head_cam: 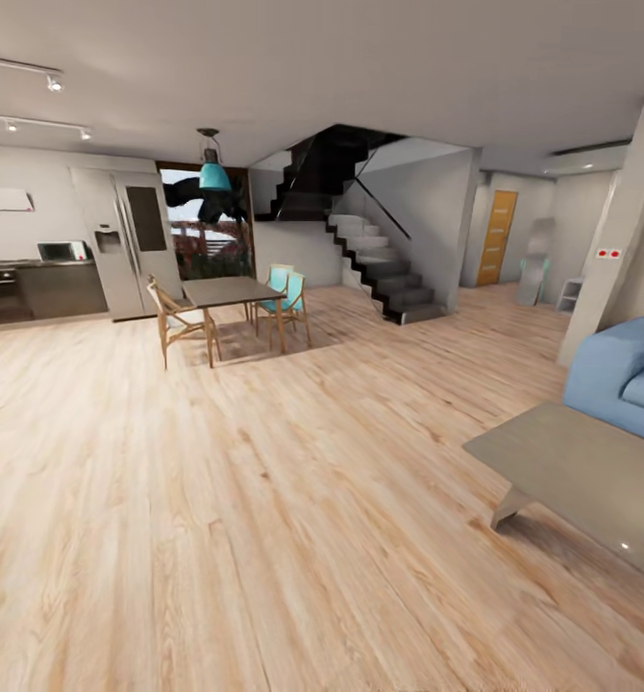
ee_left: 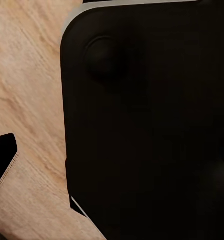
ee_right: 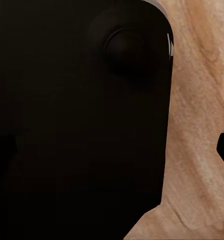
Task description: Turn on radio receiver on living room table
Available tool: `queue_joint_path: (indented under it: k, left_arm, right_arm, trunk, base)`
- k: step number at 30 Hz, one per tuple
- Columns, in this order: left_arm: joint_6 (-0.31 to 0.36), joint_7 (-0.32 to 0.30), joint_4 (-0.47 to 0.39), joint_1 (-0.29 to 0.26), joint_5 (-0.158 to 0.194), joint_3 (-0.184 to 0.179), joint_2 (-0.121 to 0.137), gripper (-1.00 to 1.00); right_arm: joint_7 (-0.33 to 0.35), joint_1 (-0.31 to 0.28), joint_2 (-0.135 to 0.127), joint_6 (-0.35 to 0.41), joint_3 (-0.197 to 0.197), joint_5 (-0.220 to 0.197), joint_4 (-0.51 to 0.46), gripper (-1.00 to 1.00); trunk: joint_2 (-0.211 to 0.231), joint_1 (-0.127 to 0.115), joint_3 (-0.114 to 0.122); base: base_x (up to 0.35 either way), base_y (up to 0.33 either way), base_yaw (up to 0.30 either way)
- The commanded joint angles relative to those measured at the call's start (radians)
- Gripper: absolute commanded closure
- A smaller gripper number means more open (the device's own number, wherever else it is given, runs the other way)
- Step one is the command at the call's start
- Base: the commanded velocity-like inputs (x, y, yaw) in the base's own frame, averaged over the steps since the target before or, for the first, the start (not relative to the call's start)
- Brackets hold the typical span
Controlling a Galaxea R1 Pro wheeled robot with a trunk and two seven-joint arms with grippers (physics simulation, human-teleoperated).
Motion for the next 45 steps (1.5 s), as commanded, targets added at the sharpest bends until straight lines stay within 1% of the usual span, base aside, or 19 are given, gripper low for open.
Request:
queue_joint_path:
  k: [1, 45]
  left_arm:
    - [0.0, 0.0, 0.0, 0.0, 0.0, 0.0, 0.0, -1.0]
    - [0.0, 0.0, 0.0, 0.0, -0.001, 0.0, 0.0, -1.0]
  right_arm:
    - [0.0, 0.0, 0.0, 0.0, 0.0, 0.0, 0.0, -1.0]
    - [0.0, 0.0, 0.0, -0.001, -0.001, -0.005, 0.0, -1.0]
  trunk:
    - [0.0, 0.0, 0.0]
    - [0.0, 0.0, 0.0]
  base:
    - [0.0, 0.0, -0.286]
    - [0.0, 0.0, -0.286]
